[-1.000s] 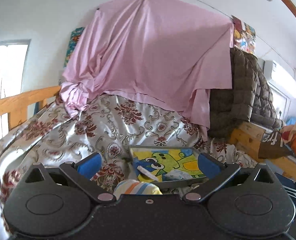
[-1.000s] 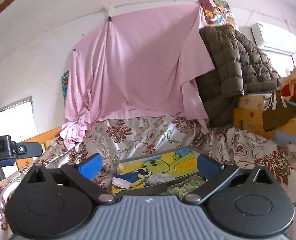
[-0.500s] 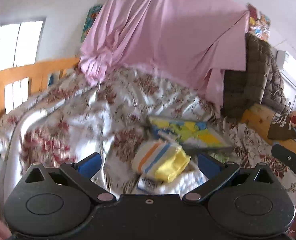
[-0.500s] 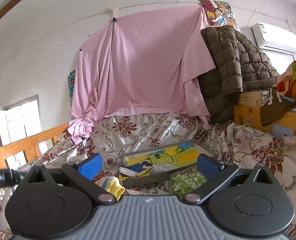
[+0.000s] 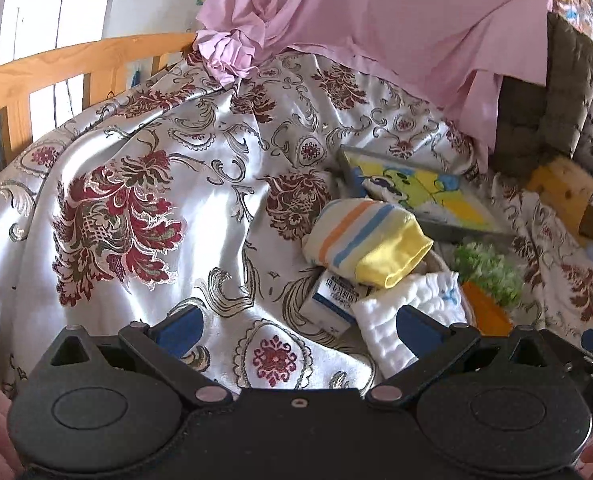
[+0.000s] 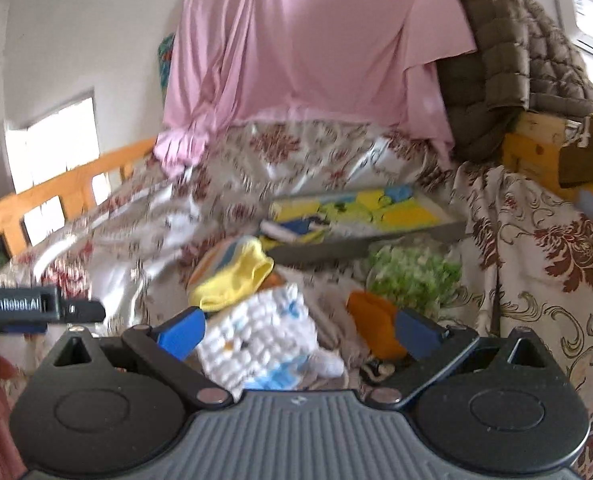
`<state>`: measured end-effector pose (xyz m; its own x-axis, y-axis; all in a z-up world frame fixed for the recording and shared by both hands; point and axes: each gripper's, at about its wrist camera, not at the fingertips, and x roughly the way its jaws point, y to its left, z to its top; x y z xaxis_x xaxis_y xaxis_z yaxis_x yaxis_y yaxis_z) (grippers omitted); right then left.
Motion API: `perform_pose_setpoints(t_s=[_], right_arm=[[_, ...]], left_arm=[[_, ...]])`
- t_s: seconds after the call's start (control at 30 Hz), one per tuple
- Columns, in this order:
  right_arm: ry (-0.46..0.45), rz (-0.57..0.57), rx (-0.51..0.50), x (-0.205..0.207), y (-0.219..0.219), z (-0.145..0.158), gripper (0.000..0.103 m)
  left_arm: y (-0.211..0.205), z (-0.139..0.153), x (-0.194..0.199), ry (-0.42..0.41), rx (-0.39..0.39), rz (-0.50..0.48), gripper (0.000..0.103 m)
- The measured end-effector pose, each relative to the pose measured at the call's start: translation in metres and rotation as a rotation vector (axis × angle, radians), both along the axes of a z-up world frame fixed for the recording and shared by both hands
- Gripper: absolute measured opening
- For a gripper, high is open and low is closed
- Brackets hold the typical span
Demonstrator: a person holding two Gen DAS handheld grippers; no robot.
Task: Organize soft objects
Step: 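Move both grippers back toward the striped cloth and white muslin cloth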
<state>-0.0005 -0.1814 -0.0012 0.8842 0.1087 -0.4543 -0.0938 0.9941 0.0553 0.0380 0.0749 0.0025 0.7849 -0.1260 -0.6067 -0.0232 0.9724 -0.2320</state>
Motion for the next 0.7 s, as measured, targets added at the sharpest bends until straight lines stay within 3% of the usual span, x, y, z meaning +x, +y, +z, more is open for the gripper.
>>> perform_pose_setpoints(t_s=[0.3, 0.7], right_arm=[[0.101, 0.036, -0.044, 0.011, 0.009, -0.01, 0.103], [0.191, 0.04, -0.008, 0.023, 0.003, -0.02, 0.103]], left_arm=[[-0.014, -0.006, 0.002, 0.028, 0.106, -0.034, 0.102], [-0.019, -0.008, 0.004, 0.05, 0.14, -0.052, 0.102]])
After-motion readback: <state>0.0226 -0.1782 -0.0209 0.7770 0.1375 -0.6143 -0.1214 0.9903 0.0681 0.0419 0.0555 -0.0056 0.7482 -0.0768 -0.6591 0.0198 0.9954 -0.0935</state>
